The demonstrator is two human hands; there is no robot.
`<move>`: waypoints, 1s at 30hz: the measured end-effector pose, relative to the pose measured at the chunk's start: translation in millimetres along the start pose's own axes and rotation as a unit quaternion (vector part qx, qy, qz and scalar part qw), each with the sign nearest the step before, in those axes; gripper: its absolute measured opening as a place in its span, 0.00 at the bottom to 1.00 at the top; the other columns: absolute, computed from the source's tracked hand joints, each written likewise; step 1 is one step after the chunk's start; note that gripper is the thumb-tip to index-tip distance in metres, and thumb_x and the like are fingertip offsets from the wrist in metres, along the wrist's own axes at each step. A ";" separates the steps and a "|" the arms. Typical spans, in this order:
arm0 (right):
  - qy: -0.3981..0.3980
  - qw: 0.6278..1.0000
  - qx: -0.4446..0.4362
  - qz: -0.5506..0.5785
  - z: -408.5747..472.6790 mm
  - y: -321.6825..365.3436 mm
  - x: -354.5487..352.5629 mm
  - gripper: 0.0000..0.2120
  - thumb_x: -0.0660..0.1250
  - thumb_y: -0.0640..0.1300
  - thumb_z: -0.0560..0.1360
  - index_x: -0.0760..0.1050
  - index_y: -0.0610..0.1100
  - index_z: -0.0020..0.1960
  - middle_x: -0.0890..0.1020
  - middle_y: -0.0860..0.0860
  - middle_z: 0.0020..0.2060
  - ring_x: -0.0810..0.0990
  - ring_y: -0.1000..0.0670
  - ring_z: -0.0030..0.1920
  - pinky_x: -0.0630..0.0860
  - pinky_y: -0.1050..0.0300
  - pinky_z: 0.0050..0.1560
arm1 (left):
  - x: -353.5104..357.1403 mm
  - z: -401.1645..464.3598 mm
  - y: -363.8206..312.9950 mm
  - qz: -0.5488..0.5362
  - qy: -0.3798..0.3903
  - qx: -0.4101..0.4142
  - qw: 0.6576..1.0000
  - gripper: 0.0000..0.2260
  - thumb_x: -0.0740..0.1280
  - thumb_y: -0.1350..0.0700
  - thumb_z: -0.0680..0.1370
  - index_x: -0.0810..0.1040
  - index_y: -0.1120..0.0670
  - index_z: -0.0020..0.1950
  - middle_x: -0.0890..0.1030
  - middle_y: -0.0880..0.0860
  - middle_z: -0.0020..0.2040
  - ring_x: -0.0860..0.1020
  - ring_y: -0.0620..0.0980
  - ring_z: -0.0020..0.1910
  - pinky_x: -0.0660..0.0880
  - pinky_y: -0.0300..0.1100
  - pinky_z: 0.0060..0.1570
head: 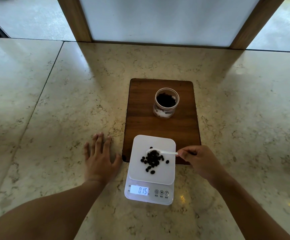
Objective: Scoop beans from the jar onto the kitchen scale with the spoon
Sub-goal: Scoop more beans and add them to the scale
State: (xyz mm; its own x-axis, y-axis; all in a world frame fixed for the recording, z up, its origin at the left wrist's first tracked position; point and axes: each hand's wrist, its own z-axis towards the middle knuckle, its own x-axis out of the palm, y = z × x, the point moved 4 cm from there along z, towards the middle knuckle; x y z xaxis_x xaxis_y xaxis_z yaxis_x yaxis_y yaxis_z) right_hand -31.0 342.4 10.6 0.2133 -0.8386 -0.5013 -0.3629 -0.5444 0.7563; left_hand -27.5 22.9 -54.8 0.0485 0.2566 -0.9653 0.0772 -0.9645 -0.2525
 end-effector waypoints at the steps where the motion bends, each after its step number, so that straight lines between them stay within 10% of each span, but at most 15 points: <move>1: 0.001 1.000 0.002 0.010 -0.8 0.6 -0.1 0.09 0.69 0.46 0.77 0.83 0.56 0.40 0.81 0.66 0.28 0.77 0.66 0.30 0.67 0.65 0.35 | 0.4 0.2 0.5 0.001 -0.001 0.001 1.000 0.34 0.51 0.38 0.75 0.59 0.53 0.78 0.54 0.57 0.80 0.44 0.53 0.80 0.43 0.58 0.77; 10: -0.019 0.995 -0.021 0.098 -7.2 3.0 -4.0 0.06 0.71 0.41 0.76 0.86 0.49 0.47 0.82 0.64 0.29 0.78 0.65 0.28 0.70 0.74 0.28 | 3.8 0.0 2.1 0.006 -0.010 0.001 1.000 0.34 0.51 0.37 0.75 0.59 0.53 0.77 0.56 0.58 0.80 0.45 0.53 0.80 0.44 0.59 0.77; 21: -0.096 0.970 0.040 0.220 -30.1 -23.9 18.6 0.07 0.62 0.46 0.81 0.77 0.46 0.48 0.87 0.47 0.38 0.77 0.49 0.24 0.74 0.58 0.25 | 2.2 -0.5 1.7 0.002 -0.004 0.000 1.000 0.35 0.51 0.36 0.75 0.59 0.52 0.78 0.56 0.58 0.80 0.45 0.53 0.80 0.43 0.58 0.77; 30: -0.290 0.940 0.110 0.142 -55.0 -57.8 35.3 0.08 0.59 0.48 0.82 0.73 0.50 0.46 0.82 0.52 0.34 0.78 0.55 0.30 0.72 0.60 0.31 | 0.6 -0.2 0.4 0.005 0.004 -0.003 1.000 0.34 0.51 0.37 0.75 0.58 0.52 0.78 0.54 0.57 0.80 0.44 0.53 0.80 0.42 0.58 0.77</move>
State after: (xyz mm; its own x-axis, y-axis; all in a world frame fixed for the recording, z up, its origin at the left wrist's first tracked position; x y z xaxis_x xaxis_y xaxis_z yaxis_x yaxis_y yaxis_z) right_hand 47.4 343.2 -27.7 -0.4277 -0.7631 -0.4845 -0.5223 -0.2288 0.8215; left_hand -27.2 22.7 -55.5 0.0567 0.2482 -0.9670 0.0819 -0.9665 -0.2433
